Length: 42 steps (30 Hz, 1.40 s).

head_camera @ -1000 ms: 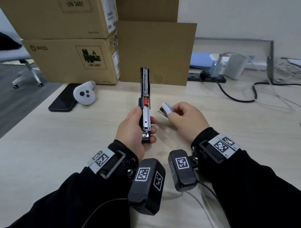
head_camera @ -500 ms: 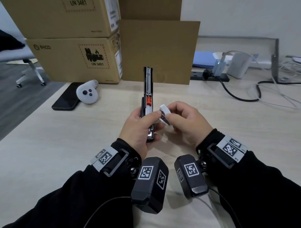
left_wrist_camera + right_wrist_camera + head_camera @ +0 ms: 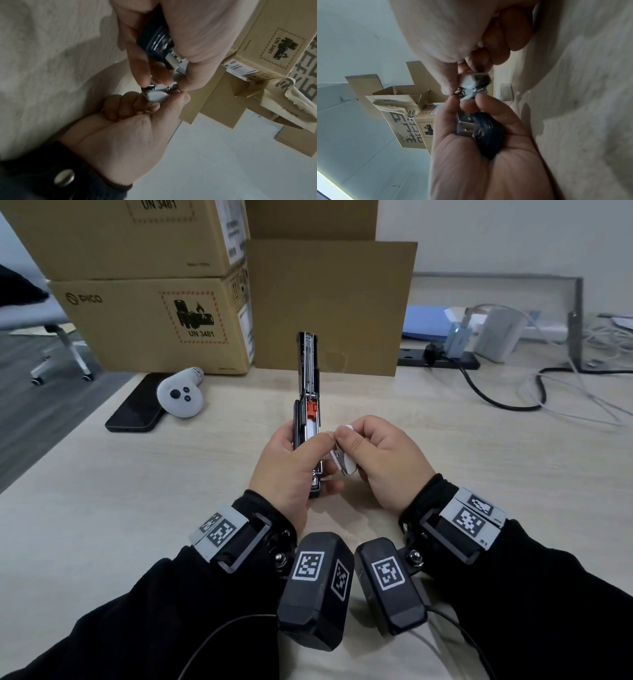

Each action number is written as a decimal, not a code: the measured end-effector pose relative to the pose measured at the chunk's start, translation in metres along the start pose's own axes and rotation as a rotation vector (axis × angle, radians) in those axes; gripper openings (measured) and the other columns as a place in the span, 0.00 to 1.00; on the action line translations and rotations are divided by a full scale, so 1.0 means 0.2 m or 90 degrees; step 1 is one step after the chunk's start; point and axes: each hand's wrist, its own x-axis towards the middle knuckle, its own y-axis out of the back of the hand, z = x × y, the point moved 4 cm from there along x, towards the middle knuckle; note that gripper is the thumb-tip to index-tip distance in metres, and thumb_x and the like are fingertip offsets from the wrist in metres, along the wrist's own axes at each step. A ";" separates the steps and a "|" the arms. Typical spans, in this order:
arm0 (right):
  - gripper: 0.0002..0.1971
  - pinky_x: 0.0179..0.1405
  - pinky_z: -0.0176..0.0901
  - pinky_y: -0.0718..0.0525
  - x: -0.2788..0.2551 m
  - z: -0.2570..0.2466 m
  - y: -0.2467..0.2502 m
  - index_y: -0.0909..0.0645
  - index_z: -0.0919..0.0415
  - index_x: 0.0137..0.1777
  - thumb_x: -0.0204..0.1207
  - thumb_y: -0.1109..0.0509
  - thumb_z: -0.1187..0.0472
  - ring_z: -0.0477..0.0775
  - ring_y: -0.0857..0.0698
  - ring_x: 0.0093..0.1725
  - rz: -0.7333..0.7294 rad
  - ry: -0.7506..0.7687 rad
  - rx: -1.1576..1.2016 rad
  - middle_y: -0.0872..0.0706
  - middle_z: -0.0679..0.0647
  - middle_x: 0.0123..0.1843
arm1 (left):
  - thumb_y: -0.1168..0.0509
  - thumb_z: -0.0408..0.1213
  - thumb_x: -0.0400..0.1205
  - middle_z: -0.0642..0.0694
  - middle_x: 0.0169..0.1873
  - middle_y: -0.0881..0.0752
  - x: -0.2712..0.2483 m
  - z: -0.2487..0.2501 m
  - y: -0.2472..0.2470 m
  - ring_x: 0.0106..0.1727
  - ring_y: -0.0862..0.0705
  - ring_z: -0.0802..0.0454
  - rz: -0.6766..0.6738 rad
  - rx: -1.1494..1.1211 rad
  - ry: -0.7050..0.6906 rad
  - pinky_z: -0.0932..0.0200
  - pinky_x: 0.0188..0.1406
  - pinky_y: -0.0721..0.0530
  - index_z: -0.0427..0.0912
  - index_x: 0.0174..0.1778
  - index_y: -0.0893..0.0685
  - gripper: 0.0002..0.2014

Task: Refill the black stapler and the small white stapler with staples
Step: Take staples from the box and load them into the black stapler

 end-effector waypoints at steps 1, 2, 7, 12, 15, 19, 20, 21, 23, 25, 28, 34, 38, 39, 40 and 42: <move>0.17 0.26 0.38 0.31 0.00 0.01 0.01 0.21 0.56 0.40 0.83 0.34 0.44 0.40 0.30 0.21 0.016 -0.018 0.009 0.25 0.39 0.19 | 0.29 0.33 0.80 0.44 0.36 0.16 0.00 0.00 0.01 0.27 0.18 0.55 0.009 -0.008 0.004 0.56 0.25 0.16 0.42 0.53 0.18 0.08; 0.19 0.26 0.39 0.32 0.01 0.01 0.02 0.22 0.57 0.40 0.82 0.35 0.41 0.42 0.31 0.21 0.035 -0.039 0.032 0.26 0.41 0.20 | 0.29 0.33 0.80 0.43 0.37 0.14 0.01 0.00 0.01 0.28 0.16 0.55 0.019 -0.021 0.008 0.56 0.25 0.15 0.42 0.54 0.18 0.09; 0.16 0.17 0.37 0.32 0.01 0.01 0.05 0.23 0.61 0.45 0.87 0.38 0.49 0.47 0.27 0.19 0.094 -0.122 0.227 0.19 0.50 0.24 | 0.31 0.29 0.81 0.43 0.40 0.11 0.01 0.01 0.02 0.33 0.09 0.50 0.041 -0.102 0.026 0.56 0.25 0.14 0.41 0.54 0.20 0.08; 0.16 0.17 0.38 0.24 0.02 0.02 0.05 0.20 0.67 0.53 0.89 0.41 0.54 0.52 0.20 0.23 0.095 -0.191 0.412 0.16 0.57 0.28 | 0.32 0.27 0.82 0.38 0.49 0.08 0.01 0.01 0.01 0.42 0.06 0.46 0.016 -0.107 0.028 0.55 0.27 0.14 0.38 0.58 0.21 0.11; 0.16 0.17 0.37 0.23 0.02 0.01 0.05 0.20 0.64 0.50 0.89 0.41 0.53 0.51 0.19 0.23 0.085 -0.204 0.449 0.16 0.58 0.29 | 0.31 0.27 0.82 0.39 0.49 0.07 0.01 0.01 0.01 0.43 0.06 0.46 0.007 -0.107 0.029 0.55 0.27 0.14 0.39 0.57 0.21 0.10; 0.12 0.24 0.37 0.24 0.04 0.00 0.11 0.17 0.56 0.50 0.88 0.40 0.52 0.48 0.19 0.27 0.101 -0.114 0.232 0.12 0.50 0.31 | 0.27 0.30 0.79 0.44 0.47 0.07 0.02 0.00 0.02 0.40 0.07 0.50 0.029 -0.083 0.032 0.58 0.23 0.17 0.44 0.54 0.20 0.11; 0.12 0.24 0.35 0.24 0.05 -0.01 0.14 0.16 0.57 0.53 0.88 0.40 0.54 0.46 0.20 0.27 0.116 -0.089 0.175 0.12 0.48 0.32 | 0.26 0.32 0.79 0.46 0.45 0.07 0.02 -0.01 0.02 0.39 0.07 0.52 0.036 -0.074 0.037 0.59 0.22 0.18 0.45 0.53 0.19 0.11; 0.12 0.26 0.33 0.23 0.05 0.00 0.17 0.16 0.57 0.55 0.88 0.40 0.55 0.44 0.21 0.28 0.131 -0.077 0.137 0.12 0.48 0.32 | 0.25 0.33 0.78 0.47 0.42 0.08 0.02 -0.01 0.02 0.37 0.08 0.54 0.042 -0.064 0.044 0.60 0.22 0.19 0.45 0.54 0.19 0.12; 0.11 0.31 0.35 0.21 0.07 0.02 0.22 0.15 0.54 0.56 0.87 0.40 0.55 0.46 0.21 0.31 0.148 -0.084 0.090 0.11 0.50 0.35 | 0.24 0.36 0.78 0.50 0.35 0.09 0.02 -0.01 0.03 0.34 0.10 0.55 0.050 -0.045 0.062 0.61 0.24 0.22 0.46 0.54 0.18 0.12; 0.11 0.34 0.40 0.21 0.09 0.07 0.26 0.15 0.52 0.56 0.87 0.39 0.54 0.48 0.21 0.32 0.154 -0.103 0.041 0.10 0.51 0.37 | 0.24 0.38 0.77 0.50 0.31 0.11 0.02 -0.01 0.04 0.29 0.14 0.55 0.056 -0.032 0.078 0.61 0.24 0.25 0.46 0.52 0.19 0.12; 0.12 0.34 0.38 0.25 0.12 0.11 0.30 0.16 0.52 0.63 0.87 0.40 0.55 0.38 0.21 0.25 0.137 -0.120 -0.038 0.10 0.50 0.36 | 0.25 0.39 0.77 0.45 0.36 0.17 0.01 -0.01 0.04 0.22 0.21 0.56 0.063 -0.038 0.097 0.63 0.17 0.28 0.42 0.56 0.17 0.14; 0.11 0.43 0.45 0.13 0.15 0.14 0.33 0.16 0.52 0.59 0.84 0.38 0.55 0.49 0.12 0.37 0.099 -0.152 -0.149 0.11 0.45 0.34 | 0.27 0.44 0.77 0.48 0.36 0.14 0.03 -0.02 0.07 0.24 0.21 0.57 0.081 -0.139 0.138 0.63 0.15 0.29 0.32 0.73 0.21 0.30; 0.14 0.43 0.47 0.23 0.14 0.09 0.37 0.18 0.46 0.63 0.79 0.34 0.50 0.49 0.16 0.42 0.151 -0.127 -0.224 0.18 0.46 0.41 | 0.29 0.47 0.78 0.48 0.35 0.14 0.04 0.01 0.11 0.22 0.22 0.56 0.100 -0.159 0.148 0.64 0.14 0.30 0.36 0.62 0.17 0.21; 0.13 0.41 0.46 0.24 0.13 0.05 0.38 0.19 0.45 0.62 0.77 0.33 0.50 0.49 0.18 0.40 0.182 -0.102 -0.224 0.20 0.46 0.39 | 0.30 0.47 0.79 0.47 0.36 0.13 0.04 0.02 0.12 0.22 0.23 0.56 0.107 -0.160 0.145 0.64 0.14 0.30 0.38 0.58 0.18 0.18; 0.11 0.39 0.46 0.24 0.11 0.01 0.38 0.19 0.45 0.58 0.76 0.33 0.51 0.49 0.20 0.38 0.206 -0.065 -0.225 0.22 0.47 0.38 | 0.31 0.46 0.79 0.47 0.38 0.12 0.04 0.03 0.13 0.23 0.23 0.56 0.115 -0.161 0.141 0.64 0.14 0.31 0.39 0.55 0.18 0.15; 0.05 0.37 0.46 0.23 0.08 -0.08 0.31 0.18 0.48 0.49 0.75 0.31 0.52 0.50 0.21 0.36 0.209 0.017 -0.244 0.21 0.47 0.35 | 0.31 0.46 0.80 0.47 0.39 0.12 0.04 0.05 0.15 0.24 0.23 0.55 0.126 -0.165 0.136 0.64 0.15 0.31 0.42 0.50 0.19 0.11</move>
